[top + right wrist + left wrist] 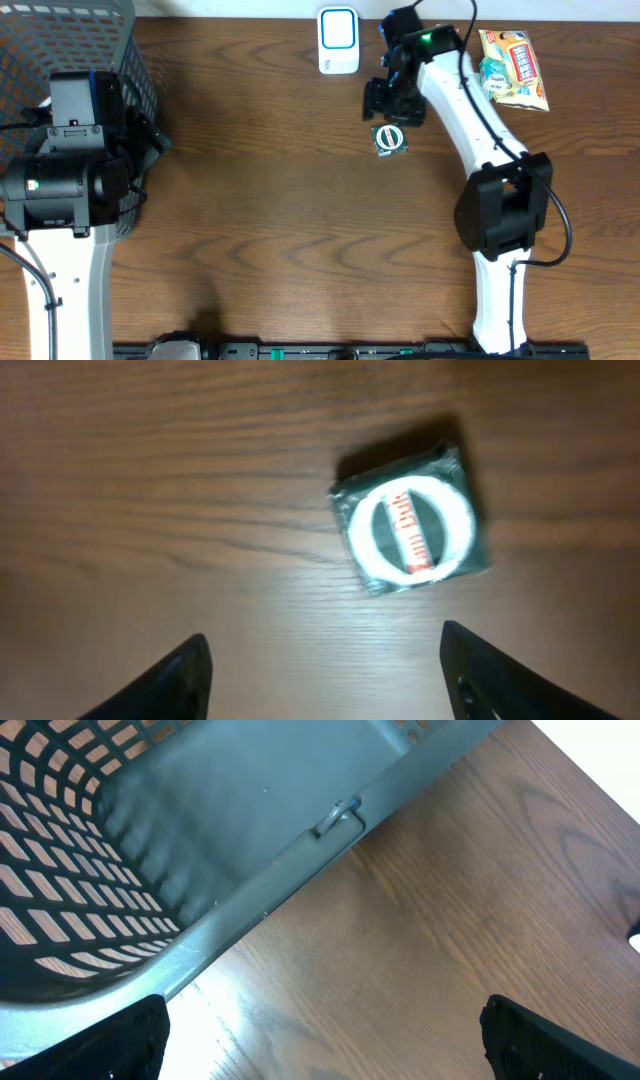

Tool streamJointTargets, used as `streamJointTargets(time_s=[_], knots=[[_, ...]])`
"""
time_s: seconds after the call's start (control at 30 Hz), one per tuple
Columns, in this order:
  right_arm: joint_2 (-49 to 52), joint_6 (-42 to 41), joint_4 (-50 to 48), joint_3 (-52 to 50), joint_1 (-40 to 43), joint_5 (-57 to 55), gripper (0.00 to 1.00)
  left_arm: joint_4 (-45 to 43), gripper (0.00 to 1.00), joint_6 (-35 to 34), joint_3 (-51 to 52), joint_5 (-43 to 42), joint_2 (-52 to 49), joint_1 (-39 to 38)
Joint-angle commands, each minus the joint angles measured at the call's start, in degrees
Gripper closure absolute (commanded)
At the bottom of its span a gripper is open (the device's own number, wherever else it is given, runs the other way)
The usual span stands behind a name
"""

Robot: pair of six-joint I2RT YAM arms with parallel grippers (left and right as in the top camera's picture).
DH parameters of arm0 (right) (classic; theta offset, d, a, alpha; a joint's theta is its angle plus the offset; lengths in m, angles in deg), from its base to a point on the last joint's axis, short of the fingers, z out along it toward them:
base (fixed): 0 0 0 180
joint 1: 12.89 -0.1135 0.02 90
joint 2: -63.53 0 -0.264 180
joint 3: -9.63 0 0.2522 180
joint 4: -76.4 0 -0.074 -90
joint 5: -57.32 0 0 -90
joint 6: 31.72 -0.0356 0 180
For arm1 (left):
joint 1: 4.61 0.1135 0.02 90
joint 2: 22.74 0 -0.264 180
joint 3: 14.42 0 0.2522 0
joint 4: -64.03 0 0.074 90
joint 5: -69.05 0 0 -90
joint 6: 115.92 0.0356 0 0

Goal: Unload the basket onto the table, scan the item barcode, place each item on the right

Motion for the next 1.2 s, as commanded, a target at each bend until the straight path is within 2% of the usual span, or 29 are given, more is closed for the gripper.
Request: streamJointTargets(time_s=[0.0,0.03,0.1,0.2,0.37,0.73,0.9,1.07,1.17], knots=[[0.7,-25.6,-1.5,-1.9,-1.8,-9.2,0.20,0.2,0.02,-0.3,-0.3,0.6,0.0,0.4],[0.7,-35.4,-1.5,-2.8,-2.1,-12.9,0.12,0.2,0.02,-0.3,-0.3,0.6,0.0,0.4],[0.7,-44.3,-2.1,-4.2,-2.1,-14.5,0.02,0.2,0.02,-0.3,-0.3,0.6,0.0,0.4],[0.7,-50.2,-6.3,-7.6,-2.0,-14.9,0.01,0.2,0.02,-0.3,-0.3,0.6,0.0,0.4],[0.7,-50.9,-16.2,-14.5,-1.9,-13.7,0.01,0.2,0.02,-0.3,-0.3,0.6,0.0,0.4],[0.7,-54.3,-19.6,-19.9,-1.5,-14.2,0.01,0.2,0.02,-0.3,-0.3,0.6,0.0,0.4],[0.7,-54.3,-20.6,-22.9,-1.4,-15.8,0.07,0.2,0.02,-0.3,-0.3,0.6,0.0,0.4],[0.7,-53.2,-19.8,-24.5,-0.7,-16.5,0.22,0.2,0.03,-0.3,-0.3,0.6,0.0,0.4],[0.5,-47.9,-18.8,-24.4,0.2,-15.5,0.17,0.2,0.02,-0.3,-0.3,0.6,0.0,0.4]])
